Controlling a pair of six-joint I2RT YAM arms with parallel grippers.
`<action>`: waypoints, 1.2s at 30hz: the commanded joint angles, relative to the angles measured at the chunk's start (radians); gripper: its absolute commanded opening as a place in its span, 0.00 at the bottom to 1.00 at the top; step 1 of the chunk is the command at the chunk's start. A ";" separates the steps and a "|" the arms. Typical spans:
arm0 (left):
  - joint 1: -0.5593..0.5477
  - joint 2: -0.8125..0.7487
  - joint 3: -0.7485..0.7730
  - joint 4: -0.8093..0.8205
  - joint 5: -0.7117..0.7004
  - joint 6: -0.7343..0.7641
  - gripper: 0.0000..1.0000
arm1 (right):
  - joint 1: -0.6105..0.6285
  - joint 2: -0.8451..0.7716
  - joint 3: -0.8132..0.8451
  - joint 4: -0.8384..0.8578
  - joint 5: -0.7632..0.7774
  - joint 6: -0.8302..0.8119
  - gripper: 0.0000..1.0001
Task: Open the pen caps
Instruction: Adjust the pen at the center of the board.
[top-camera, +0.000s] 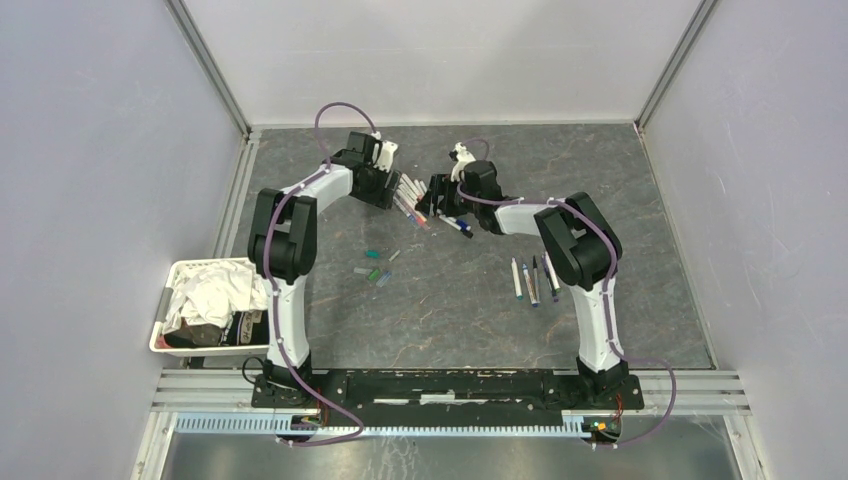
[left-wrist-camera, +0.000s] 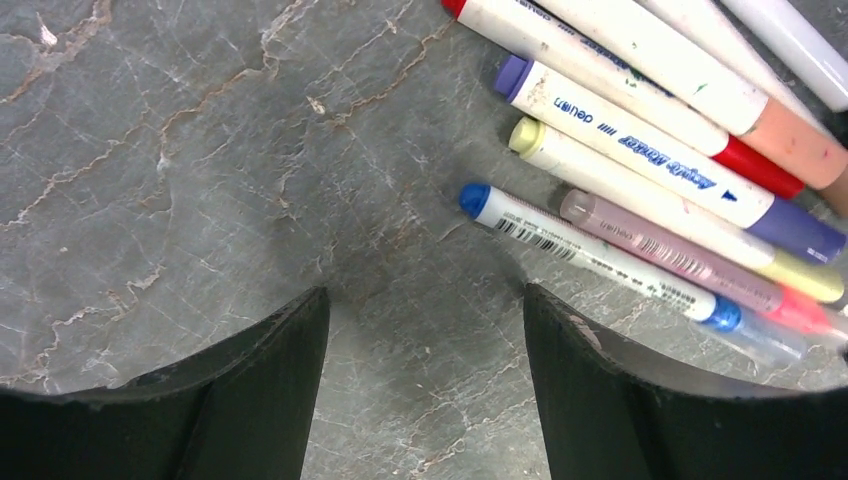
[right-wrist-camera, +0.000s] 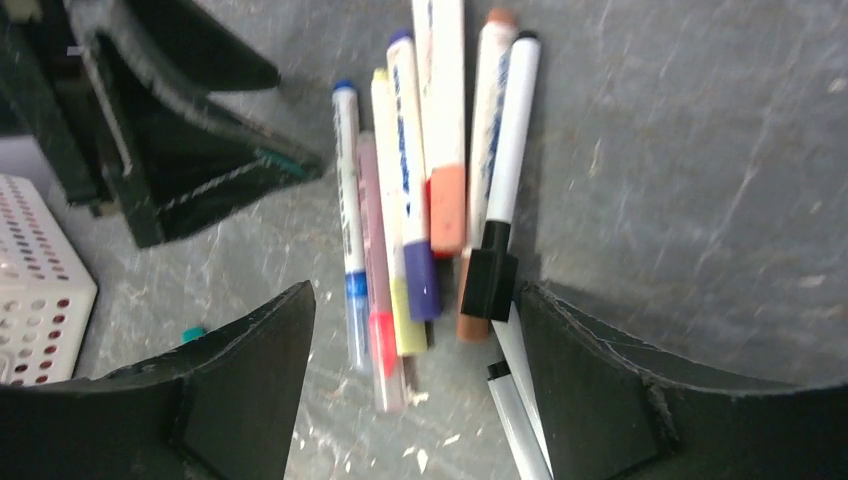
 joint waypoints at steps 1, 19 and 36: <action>-0.032 0.025 0.007 0.034 -0.035 0.010 0.76 | 0.034 -0.074 -0.116 0.052 0.011 0.049 0.80; -0.026 0.000 0.091 -0.067 0.060 0.164 0.78 | -0.104 -0.297 -0.260 0.013 0.075 0.010 0.80; 0.003 0.292 0.525 -0.129 -0.116 0.014 0.78 | -0.078 -0.177 -0.229 -0.011 0.039 0.006 0.76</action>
